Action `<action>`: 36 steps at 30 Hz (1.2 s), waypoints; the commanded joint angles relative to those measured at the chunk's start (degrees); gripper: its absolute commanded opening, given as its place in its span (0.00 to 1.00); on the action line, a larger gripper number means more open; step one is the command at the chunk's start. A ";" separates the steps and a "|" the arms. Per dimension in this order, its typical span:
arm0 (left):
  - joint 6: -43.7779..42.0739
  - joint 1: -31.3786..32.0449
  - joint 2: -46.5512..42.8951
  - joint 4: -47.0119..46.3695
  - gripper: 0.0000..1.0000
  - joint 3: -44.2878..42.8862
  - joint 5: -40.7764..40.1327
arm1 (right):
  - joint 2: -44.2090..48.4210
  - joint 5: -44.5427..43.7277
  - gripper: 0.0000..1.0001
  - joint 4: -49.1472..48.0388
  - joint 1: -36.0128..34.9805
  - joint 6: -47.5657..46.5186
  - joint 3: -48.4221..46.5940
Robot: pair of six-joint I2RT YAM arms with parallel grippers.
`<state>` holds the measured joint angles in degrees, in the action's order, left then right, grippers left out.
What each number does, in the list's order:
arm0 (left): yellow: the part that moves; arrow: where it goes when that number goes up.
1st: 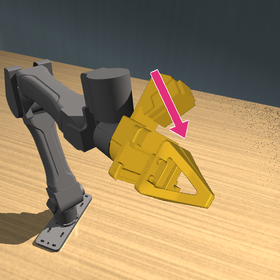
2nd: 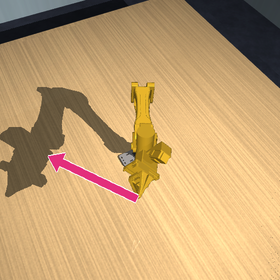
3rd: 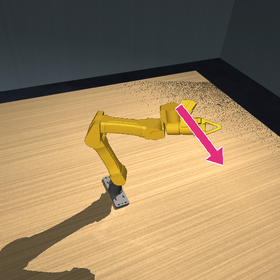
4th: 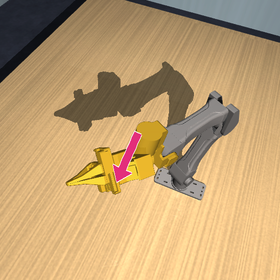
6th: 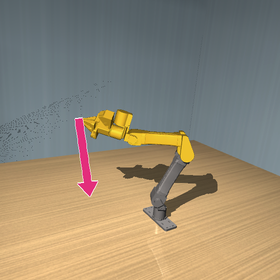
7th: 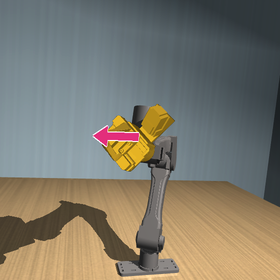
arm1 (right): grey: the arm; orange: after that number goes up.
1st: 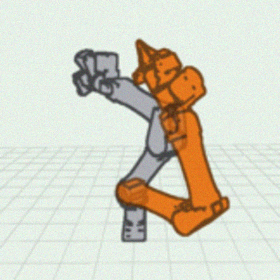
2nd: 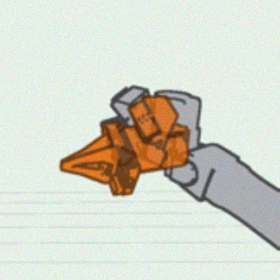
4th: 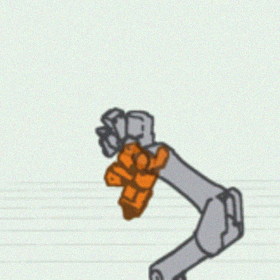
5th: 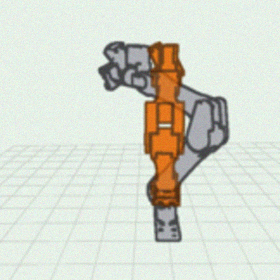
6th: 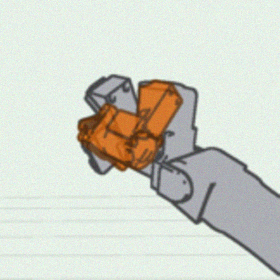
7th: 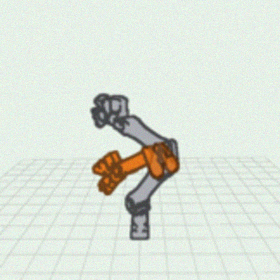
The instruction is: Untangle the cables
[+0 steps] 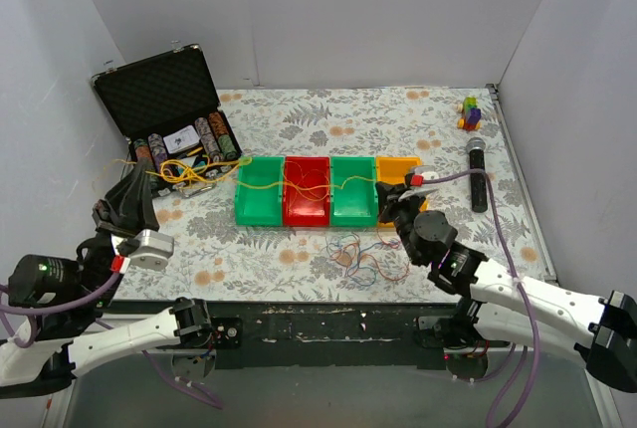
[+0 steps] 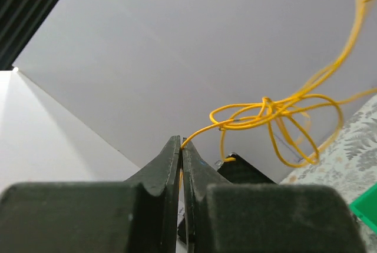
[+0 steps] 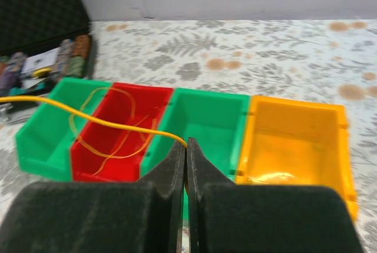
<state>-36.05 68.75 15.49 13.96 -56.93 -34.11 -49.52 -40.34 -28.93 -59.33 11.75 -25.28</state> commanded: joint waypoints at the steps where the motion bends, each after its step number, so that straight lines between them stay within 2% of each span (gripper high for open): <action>1: -8.23 0.33 0.95 -5.25 0.00 -1.78 -1.57 | 1.70 -6.93 0.01 12.64 4.48 4.24 -5.21; 5: -11.84 0.59 1.91 -9.73 0.00 -3.62 -3.33 | 2.14 -13.00 0.01 22.76 8.96 8.72 -8.38; 12: -16.06 1.30 3.84 -20.00 0.00 -6.88 -6.32 | 5.92 -21.62 0.01 37.96 13.01 18.91 -8.12; 17: -18.61 2.88 8.15 -32.30 0.00 -12.40 -7.99 | 7.24 -24.52 0.01 47.98 15.56 25.86 -8.56; 22: -16.77 3.32 12.19 -37.24 0.00 -17.78 -8.70 | 9.00 -23.74 0.01 50.37 19.42 27.36 -7.07; 28: -18.88 3.41 14.83 -46.11 0.00 -18.31 -6.59 | 11.28 -22.60 0.01 53.71 24.87 29.64 -4.26; 31: -17.65 3.49 15.63 -45.24 0.00 -18.22 -5.80 | 13.04 -21.89 0.01 54.23 26.37 30.69 -2.68; 36: -20.03 3.50 16.94 -50.96 0.00 -16.55 -4.48 | 15.67 -19.61 0.01 55.39 29.53 31.32 -0.92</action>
<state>-53.95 71.90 30.26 -30.76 -74.11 -40.53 -36.01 -60.40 25.58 -31.70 40.82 -27.40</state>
